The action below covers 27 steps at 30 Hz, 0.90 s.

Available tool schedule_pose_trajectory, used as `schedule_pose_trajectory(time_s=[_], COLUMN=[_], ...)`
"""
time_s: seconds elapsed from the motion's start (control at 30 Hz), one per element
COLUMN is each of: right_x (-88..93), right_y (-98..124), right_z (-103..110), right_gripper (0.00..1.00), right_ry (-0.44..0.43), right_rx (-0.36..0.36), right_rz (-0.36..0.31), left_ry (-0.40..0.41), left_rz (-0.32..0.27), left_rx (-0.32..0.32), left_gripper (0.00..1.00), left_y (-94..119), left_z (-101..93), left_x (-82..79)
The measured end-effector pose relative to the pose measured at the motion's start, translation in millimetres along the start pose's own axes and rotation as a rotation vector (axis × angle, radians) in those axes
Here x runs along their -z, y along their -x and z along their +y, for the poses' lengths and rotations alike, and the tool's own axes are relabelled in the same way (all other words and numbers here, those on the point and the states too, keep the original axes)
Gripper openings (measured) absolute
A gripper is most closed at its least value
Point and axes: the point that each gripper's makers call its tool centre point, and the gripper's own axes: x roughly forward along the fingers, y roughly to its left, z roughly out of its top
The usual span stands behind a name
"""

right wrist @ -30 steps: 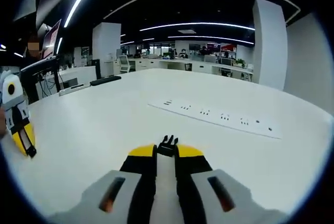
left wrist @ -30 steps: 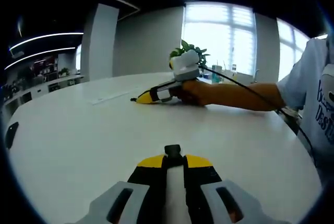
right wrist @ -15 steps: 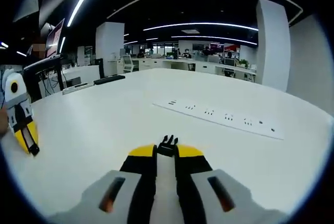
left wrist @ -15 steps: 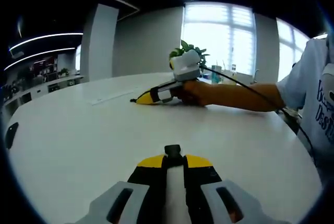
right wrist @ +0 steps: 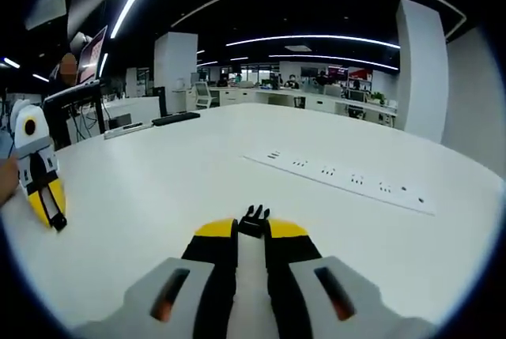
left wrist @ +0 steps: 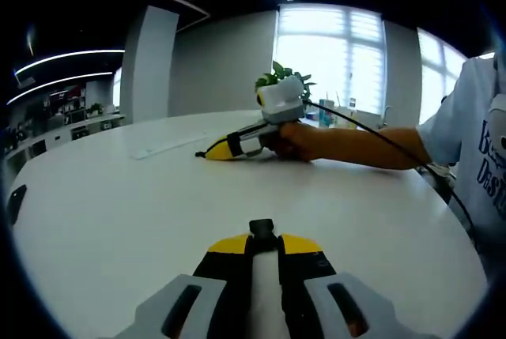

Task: Snap the two parts of the plastic buckle together until the buckle closes and remains connected.

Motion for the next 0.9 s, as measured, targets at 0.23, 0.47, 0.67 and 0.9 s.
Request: schedule_pose_trajectory(time_s=[0.23, 0.47, 0.67, 0.9], right_x=[-5.5, -3.3, -7.1, -5.0], right_y=[9, 19, 37, 51], right_z=[3, 19, 32, 48], right_gripper=[0.14, 0.14, 0.14, 0.13], right_ry=[-0.079, -0.085, -0.133, -0.133], right_rx=[-0.025, -0.086, -0.104, -0.131], right_rz=[-0.058, -0.059, -0.11, -0.122], left_ry=[0.0, 0.0, -0.002, -0.001], left_rz=[-0.001, -0.003, -0.002, -0.003], left_rx=[0.002, 0.002, 0.001, 0.001], left_gripper=[0.11, 0.11, 0.11, 0.11], left_y=[0, 0, 0, 0], left_z=[-1.2, -1.3, -1.5, -1.2], left_x=[0.9, 1.4, 1.5, 1.3])
